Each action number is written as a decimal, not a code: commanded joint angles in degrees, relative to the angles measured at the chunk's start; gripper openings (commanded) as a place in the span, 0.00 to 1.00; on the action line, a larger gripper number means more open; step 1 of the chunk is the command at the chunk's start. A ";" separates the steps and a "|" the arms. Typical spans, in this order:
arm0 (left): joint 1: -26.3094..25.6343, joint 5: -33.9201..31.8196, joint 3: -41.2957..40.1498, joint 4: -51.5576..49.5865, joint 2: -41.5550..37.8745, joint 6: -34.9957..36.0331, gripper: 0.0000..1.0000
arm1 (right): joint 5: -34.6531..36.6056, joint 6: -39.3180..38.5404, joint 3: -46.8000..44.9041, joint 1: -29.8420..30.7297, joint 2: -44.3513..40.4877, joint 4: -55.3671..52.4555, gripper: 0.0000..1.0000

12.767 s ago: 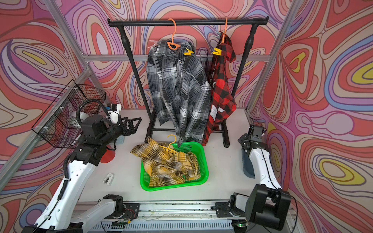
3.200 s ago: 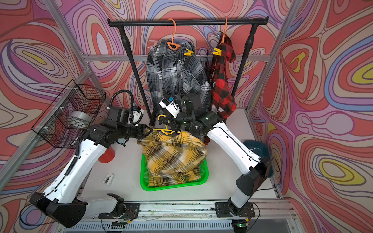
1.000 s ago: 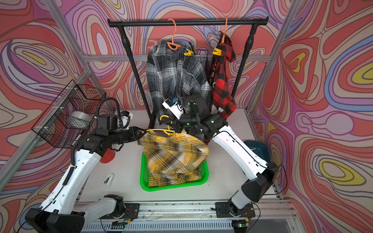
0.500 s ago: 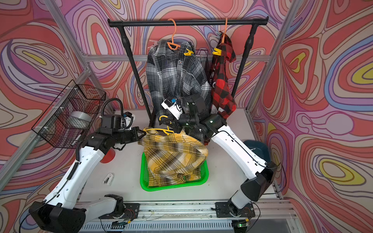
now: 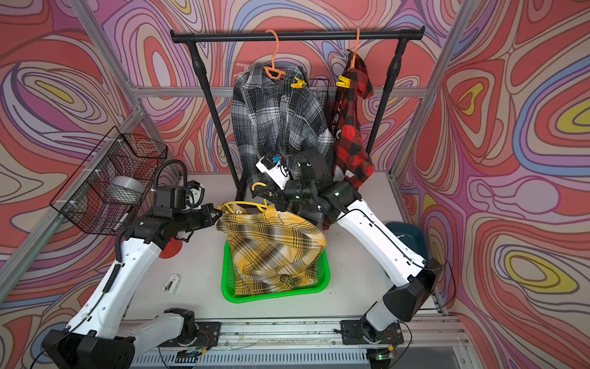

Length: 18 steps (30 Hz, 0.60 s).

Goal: Remove the clothespins securing long-sleeve shirts to the hanger
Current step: Remove the long-sleeve shirt from the hanger.

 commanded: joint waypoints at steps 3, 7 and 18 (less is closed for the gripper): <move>0.83 -0.88 -4.28 -0.59 -3.49 -0.15 0.00 | 1.77 0.42 -1.26 -0.06 -4.37 3.37 0.00; 0.87 3.24 -8.17 2.01 -6.39 -2.56 0.00 | 4.45 1.59 -1.89 -0.14 -5.70 5.51 0.00; 0.75 10.60 -15.99 6.91 -11.17 -8.72 0.00 | 8.70 5.61 -4.65 -0.15 -7.55 11.28 0.00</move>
